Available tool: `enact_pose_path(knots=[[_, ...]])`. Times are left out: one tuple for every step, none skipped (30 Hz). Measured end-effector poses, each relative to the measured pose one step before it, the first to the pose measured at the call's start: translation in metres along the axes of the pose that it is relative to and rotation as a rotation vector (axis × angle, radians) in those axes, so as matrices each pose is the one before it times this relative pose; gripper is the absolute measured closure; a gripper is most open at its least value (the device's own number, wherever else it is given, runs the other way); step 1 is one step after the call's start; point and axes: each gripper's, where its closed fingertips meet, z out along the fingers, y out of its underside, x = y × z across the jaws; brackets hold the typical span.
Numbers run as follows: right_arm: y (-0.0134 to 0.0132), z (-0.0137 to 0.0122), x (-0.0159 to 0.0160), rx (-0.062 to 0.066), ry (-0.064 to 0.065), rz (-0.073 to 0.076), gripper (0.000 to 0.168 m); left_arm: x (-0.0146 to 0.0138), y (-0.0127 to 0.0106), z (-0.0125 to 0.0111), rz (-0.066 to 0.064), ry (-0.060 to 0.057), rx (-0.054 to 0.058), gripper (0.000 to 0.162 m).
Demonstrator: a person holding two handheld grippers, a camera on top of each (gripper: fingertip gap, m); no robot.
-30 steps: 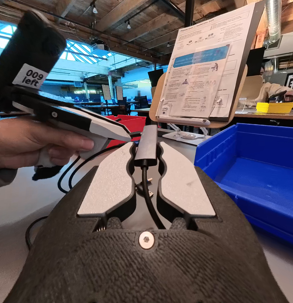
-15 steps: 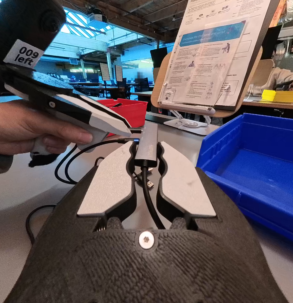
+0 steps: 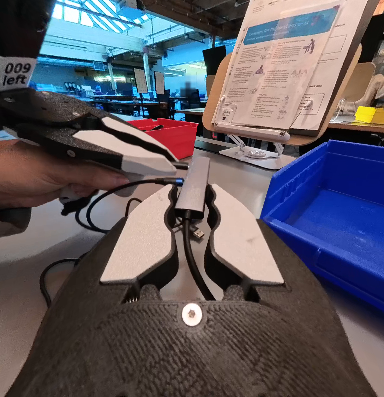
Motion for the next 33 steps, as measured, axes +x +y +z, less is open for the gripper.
enact_pose_path(knots=[[0.00043, 0.00028, -0.00095, -0.0040, -0.0096, 0.0018, 0.140, -0.00054, -0.00229, -0.00161, -0.0027, -0.0038, 0.0241, 0.151], [-0.00050, -0.00048, 0.00004, 0.0044, 0.0030, -0.0036, 0.140, 0.00035, 0.00084, 0.00014, 0.0220, -0.0040, -0.0048, 0.151], [-0.00020, -0.00026, 0.00022, 0.0015, 0.0041, -0.0019, 0.140, 0.00036, 0.00128, 0.00088, 0.0254, -0.0049, -0.0068, 0.151], [0.00030, 0.00025, 0.00037, -0.0022, -0.0005, 0.0044, 0.140, 0.00012, 0.00050, 0.00079, 0.0105, -0.0002, 0.0011, 0.151], [-0.00041, -0.00043, 0.00018, 0.0038, -0.0026, 0.0041, 0.140, 0.00047, 0.00077, 0.00099, -0.0049, 0.0104, 0.0005, 0.151], [-0.00073, -0.00045, -0.00085, 0.0062, -0.0040, -0.0035, 0.140, 0.00030, 0.00060, 0.00089, -0.0087, 0.0098, -0.0001, 0.151], [0.00035, 0.00045, 0.00034, -0.0033, 0.0069, -0.0048, 0.140, -0.00043, 0.00022, 0.00084, -0.0040, 0.0015, 0.0015, 0.151], [0.00051, 0.00063, 0.00052, -0.0045, 0.0062, -0.0022, 0.140, -0.00045, 0.00062, 0.00099, 0.0051, -0.0006, -0.0036, 0.151], [0.00079, 0.00052, -0.00015, -0.0067, 0.0023, -0.0042, 0.140, -0.00050, 0.00180, 0.00118, 0.0091, -0.0006, -0.0123, 0.151], [0.00015, 0.00035, -0.00038, -0.0011, -0.0016, -0.0042, 0.140, -0.00044, 0.00067, 0.00029, 0.0017, -0.0012, -0.0022, 0.151], [-0.00053, -0.00014, -0.00007, 0.0046, 0.0023, -0.0096, 0.140, -0.00027, -0.00116, -0.00044, -0.0068, 0.0011, 0.0151, 0.151], [0.00022, 0.00019, 0.00023, -0.0018, 0.0040, -0.0038, 0.140, -0.00035, -0.00157, -0.00064, -0.0092, 0.0036, 0.0183, 0.150], [-0.00033, 0.00004, 0.00125, 0.0029, 0.0003, 0.0047, 0.141, 0.00010, -0.00143, -0.00050, -0.0082, 0.0084, 0.0119, 0.150], [-0.00252, -0.00128, 0.00153, 0.0222, -0.0026, 0.0112, 0.142, 0.00204, -0.00245, -0.00109, -0.0107, 0.0197, 0.0115, 0.150], [-0.00266, -0.00242, 0.00228, 0.0215, 0.0036, 0.0158, 0.142, 0.00303, -0.00491, -0.00321, -0.0142, 0.0265, 0.0224, 0.149], [-0.00139, -0.00256, 0.00585, 0.0024, 0.0241, 0.0135, 0.142, 0.00097, -0.00672, -0.00613, -0.0134, 0.0161, 0.0373, 0.142], [-0.00392, -0.00290, 0.00620, 0.0093, 0.0219, -0.0039, 0.142, -0.00432, -0.00688, -0.00856, -0.0135, -0.0106, 0.0431, 0.135], [-0.00632, -0.00305, 0.00448, 0.0147, 0.0092, -0.0070, 0.143, -0.00993, -0.00420, -0.00960, -0.0147, -0.0353, 0.0320, 0.131], [-0.00750, -0.00271, 0.00296, 0.0123, 0.0012, -0.0090, 0.143, -0.01298, -0.00028, -0.00930, -0.0098, -0.0431, 0.0143, 0.128], [-0.00855, -0.00294, 0.00201, 0.0143, 0.0004, -0.0179, 0.143, -0.01342, 0.00402, -0.00804, 0.0006, -0.0381, -0.0035, 0.125], [-0.00940, -0.00314, 0.00232, 0.0153, 0.0056, -0.0194, 0.143, -0.01093, 0.00773, -0.00652, 0.0076, -0.0193, -0.0159, 0.123], [-0.00956, -0.00314, 0.00329, 0.0117, 0.0121, -0.0144, 0.143, -0.00723, 0.00900, -0.00553, 0.0009, 0.0009, -0.0167, 0.118], [-0.01016, -0.00285, 0.00290, 0.0120, 0.0060, -0.0075, 0.143, -0.00519, 0.00873, -0.00491, -0.0103, 0.0063, -0.0124, 0.115], [-0.01070, -0.00233, 0.00209, 0.0102, -0.0041, 0.0050, 0.143, -0.00386, 0.00841, -0.00421, -0.0138, 0.0064, -0.0083, 0.115], [-0.01198, -0.00221, 0.00240, 0.0111, 0.0003, 0.0079, 0.143, -0.00251, 0.00872, -0.00259, -0.0137, 0.0102, -0.0066, 0.115], [-0.01427, -0.00218, 0.00312, 0.0206, 0.0101, 0.0039, 0.143, -0.00115, 0.00933, -0.00099, -0.0164, 0.0156, -0.0111, 0.115], [-0.01543, -0.00167, 0.00278, 0.0229, 0.0049, 0.0070, 0.143, -0.00035, 0.00936, 0.00015, -0.0179, 0.0171, -0.0170, 0.115], [-0.01574, -0.00041, 0.00253, 0.0198, -0.0017, 0.0131, 0.143, -0.00015, 0.00829, 0.00072, -0.0127, 0.0133, -0.0169, 0.115], [-0.01555, 0.00128, 0.00339, 0.0151, -0.0034, 0.0116, 0.143, -0.00006, 0.00637, 0.00097, -0.0050, 0.0098, -0.0116, 0.114], [-0.01599, 0.00228, 0.00477, 0.0151, 0.0023, 0.0097, 0.143, 0.00036, 0.00362, 0.00090, -0.0007, 0.0084, -0.0033, 0.114], [-0.01638, 0.00298, 0.00568, 0.0101, 0.0059, 0.0071, 0.143, 0.00071, 0.00082, 0.00039, 0.0017, 0.0075, 0.0068, 0.114], [-0.01609, 0.00365, 0.00548, 0.0043, 0.0023, -0.0098, 0.143, 0.00089, -0.00125, 0.00000, 0.0036, 0.0066, 0.0146, 0.115], [-0.01523, 0.00414, 0.00730, 0.0003, 0.0113, -0.0255, 0.143, 0.00068, -0.00193, 0.00026, 0.0025, 0.0048, 0.0151, 0.115]])
